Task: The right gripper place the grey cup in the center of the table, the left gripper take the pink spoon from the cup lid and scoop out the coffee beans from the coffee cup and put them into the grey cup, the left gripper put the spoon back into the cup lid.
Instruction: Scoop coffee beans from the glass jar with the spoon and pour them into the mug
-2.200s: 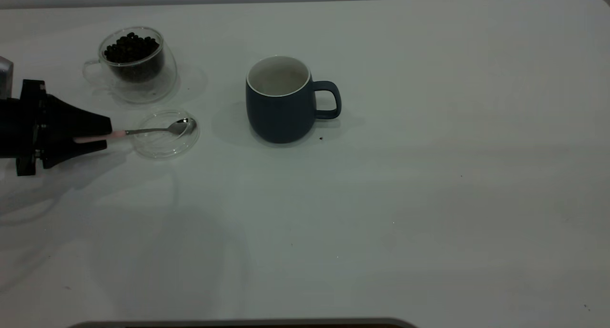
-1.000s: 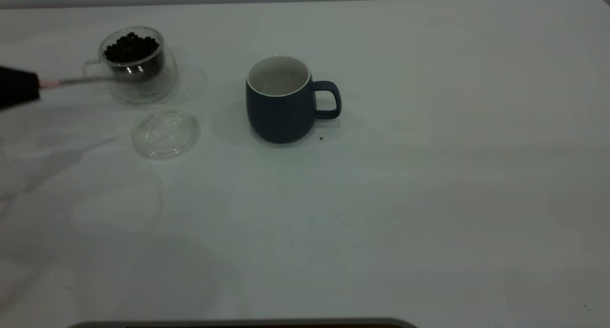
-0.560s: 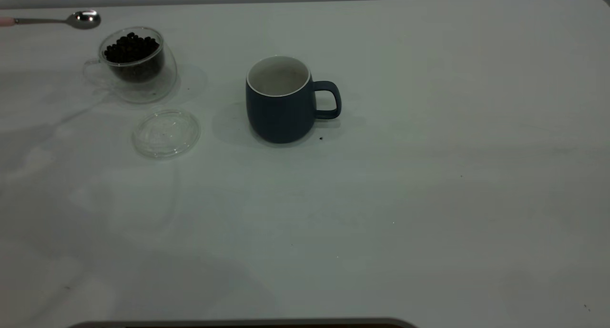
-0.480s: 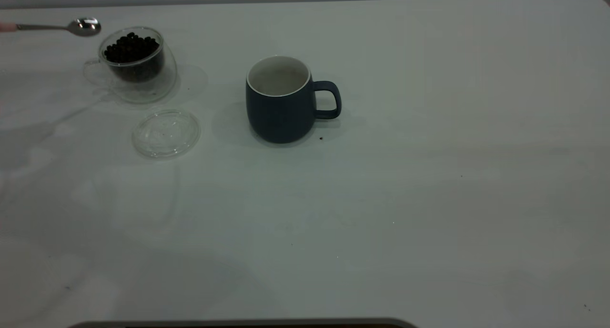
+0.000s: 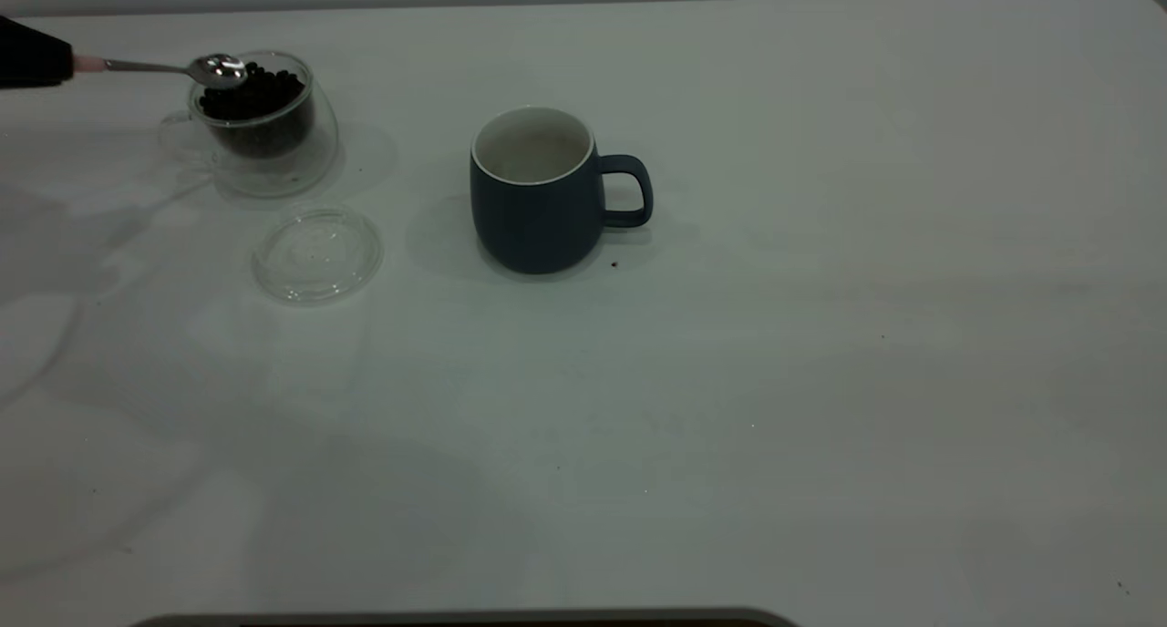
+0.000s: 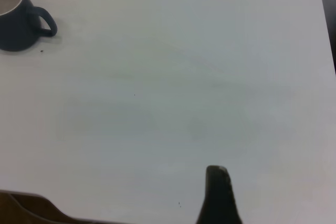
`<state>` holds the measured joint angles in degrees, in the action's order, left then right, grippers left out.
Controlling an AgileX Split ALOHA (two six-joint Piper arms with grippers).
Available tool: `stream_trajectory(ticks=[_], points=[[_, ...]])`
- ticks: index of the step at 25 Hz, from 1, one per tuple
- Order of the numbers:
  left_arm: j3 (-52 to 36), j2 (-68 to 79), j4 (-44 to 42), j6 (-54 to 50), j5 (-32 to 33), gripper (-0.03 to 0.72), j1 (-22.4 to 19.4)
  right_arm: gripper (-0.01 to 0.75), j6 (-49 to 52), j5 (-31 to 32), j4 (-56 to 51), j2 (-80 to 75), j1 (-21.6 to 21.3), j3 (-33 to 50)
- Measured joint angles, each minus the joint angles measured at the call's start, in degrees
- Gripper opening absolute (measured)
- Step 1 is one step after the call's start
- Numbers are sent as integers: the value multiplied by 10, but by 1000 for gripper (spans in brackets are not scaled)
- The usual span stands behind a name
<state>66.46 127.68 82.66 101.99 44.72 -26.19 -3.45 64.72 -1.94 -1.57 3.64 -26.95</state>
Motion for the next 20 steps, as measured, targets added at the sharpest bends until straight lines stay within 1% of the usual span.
stream_trajectory(ticks=[6, 11, 16, 20], points=[[2, 4, 0, 9, -19, 123, 1, 591, 0, 0, 0, 0, 0, 0], [4, 10, 1, 14, -33, 123, 11, 591, 0, 0, 0, 0, 0, 0], [7, 30, 7, 15, -34, 123, 21, 591, 0, 0, 0, 0, 0, 0], [8, 35, 20, 5, -31, 123, 21, 591, 0, 0, 0, 0, 0, 0]])
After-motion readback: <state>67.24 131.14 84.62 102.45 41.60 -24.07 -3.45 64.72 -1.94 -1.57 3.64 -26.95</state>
